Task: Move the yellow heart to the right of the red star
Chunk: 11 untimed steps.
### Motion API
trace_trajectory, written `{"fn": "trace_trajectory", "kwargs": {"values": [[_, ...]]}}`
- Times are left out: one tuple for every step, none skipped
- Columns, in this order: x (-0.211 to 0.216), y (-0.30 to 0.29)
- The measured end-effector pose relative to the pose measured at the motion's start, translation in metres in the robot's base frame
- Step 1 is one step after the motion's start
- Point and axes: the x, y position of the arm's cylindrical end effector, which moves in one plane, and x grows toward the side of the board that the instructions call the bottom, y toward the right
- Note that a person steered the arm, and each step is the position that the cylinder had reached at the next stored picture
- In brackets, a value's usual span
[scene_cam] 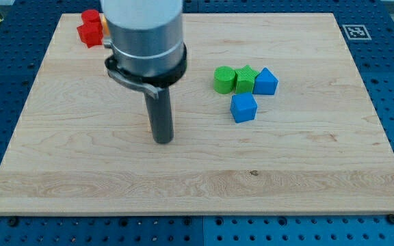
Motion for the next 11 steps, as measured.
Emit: {"fn": "trace_trajectory", "kwargs": {"values": [[-0.025, 0.010], [-0.039, 0.006], [-0.045, -0.011], [-0.064, -0.011], [-0.072, -0.011], [-0.074, -0.037], [-0.077, -0.039], [-0.072, -0.040], [-0.071, -0.045], [-0.075, -0.063], [-0.107, -0.063]]}}
